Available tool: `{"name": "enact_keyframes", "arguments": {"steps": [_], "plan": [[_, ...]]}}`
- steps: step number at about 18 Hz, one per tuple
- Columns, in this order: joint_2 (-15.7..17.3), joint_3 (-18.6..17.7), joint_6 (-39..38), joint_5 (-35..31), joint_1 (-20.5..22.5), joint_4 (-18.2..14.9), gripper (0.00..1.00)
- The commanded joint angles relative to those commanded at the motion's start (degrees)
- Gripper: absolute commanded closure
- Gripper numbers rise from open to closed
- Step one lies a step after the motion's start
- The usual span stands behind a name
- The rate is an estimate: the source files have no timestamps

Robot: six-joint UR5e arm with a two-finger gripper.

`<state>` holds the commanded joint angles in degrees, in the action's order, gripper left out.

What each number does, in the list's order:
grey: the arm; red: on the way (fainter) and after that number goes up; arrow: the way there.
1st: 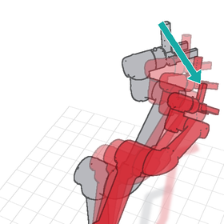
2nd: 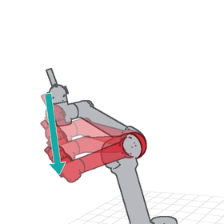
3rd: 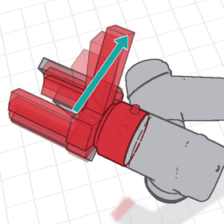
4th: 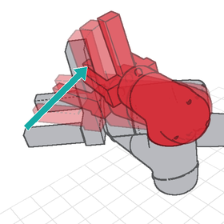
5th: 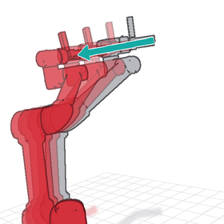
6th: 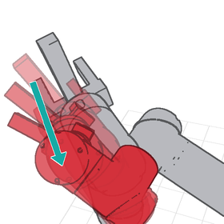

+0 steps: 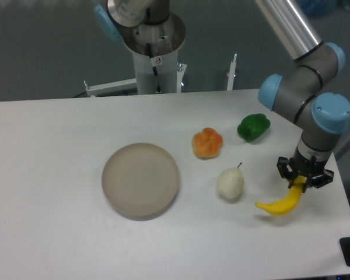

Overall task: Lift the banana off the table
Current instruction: 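Lift the grasped banana up off the table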

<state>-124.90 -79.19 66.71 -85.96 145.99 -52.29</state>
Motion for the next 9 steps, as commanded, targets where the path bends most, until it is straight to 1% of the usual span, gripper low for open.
{"name": "enact_keyframes", "arguments": {"steps": [3,6,9], "plan": [[1.9,0.7,0.0,0.0,-1.1,-0.3,0.72],[3.6,1.3,-0.1,-0.1,-2.4,-1.7,0.72],[4.8,1.6,0.1,0.0,-2.8,-1.8,0.72]]}}
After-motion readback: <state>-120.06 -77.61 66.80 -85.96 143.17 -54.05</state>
